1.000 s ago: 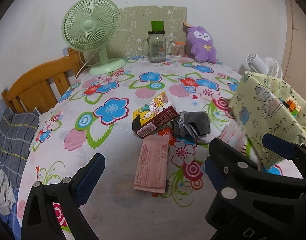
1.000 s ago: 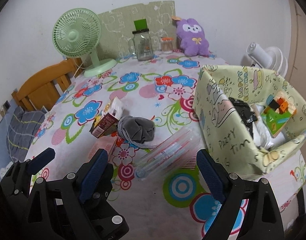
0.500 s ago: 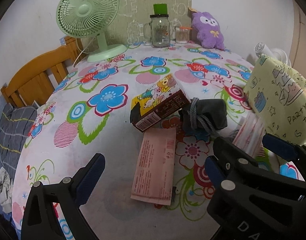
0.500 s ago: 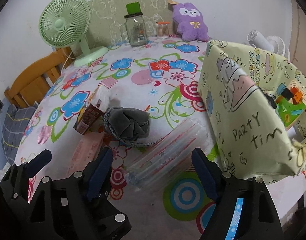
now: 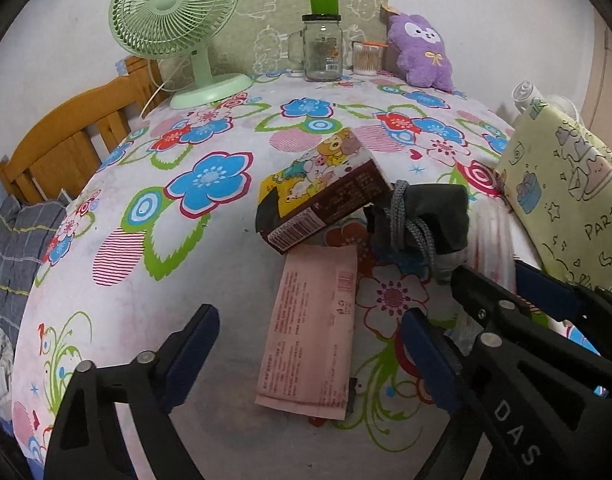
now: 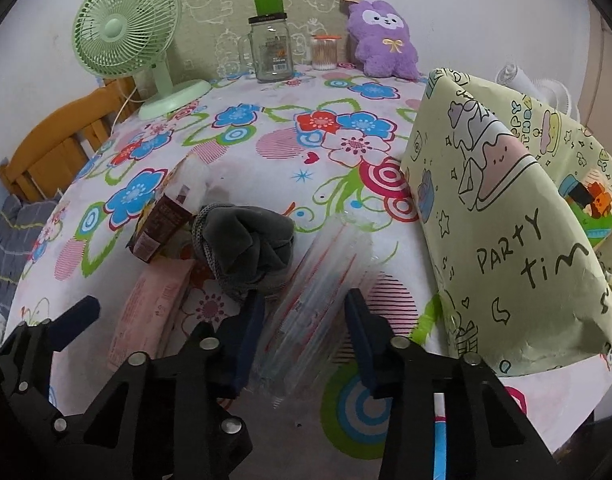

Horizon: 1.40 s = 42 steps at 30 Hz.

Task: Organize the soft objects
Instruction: 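Grasp the pink paper packet with the left tool while the right tool grasps the clear plastic bag, then lift the pink packet with the left tool while the right tool carries the bag toward the gift box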

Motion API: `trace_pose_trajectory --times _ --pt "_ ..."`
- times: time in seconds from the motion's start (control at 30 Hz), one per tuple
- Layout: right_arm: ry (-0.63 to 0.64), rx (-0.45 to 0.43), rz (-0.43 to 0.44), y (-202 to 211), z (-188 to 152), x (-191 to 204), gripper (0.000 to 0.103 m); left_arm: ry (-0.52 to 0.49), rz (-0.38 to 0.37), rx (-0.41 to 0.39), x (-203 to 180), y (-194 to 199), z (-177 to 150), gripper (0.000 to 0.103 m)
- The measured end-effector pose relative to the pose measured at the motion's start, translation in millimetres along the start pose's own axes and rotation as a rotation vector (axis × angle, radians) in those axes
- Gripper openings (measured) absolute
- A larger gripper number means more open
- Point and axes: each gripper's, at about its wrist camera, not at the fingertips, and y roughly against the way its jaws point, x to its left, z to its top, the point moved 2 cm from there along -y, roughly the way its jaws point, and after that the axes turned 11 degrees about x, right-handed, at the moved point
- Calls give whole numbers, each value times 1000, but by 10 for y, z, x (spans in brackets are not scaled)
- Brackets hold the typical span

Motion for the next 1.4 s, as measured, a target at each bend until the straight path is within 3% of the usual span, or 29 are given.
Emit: trace_pose_trajectory --times 0.2,0.37,0.63,1.4 --pt "11 -6 11 49 -29 26 34 1 -46 -3 -16 34 -37 73" --pt "11 -10 17 93 -61 19 31 -9 -64 -5 -38 81 -61 41" --pt "13 -23 21 176 -103 10 30 9 -65 -6 -53 140 -106 39" --pt "29 -123 65 734 -71 -13 29 21 -25 -131 -96 738 -61 39"
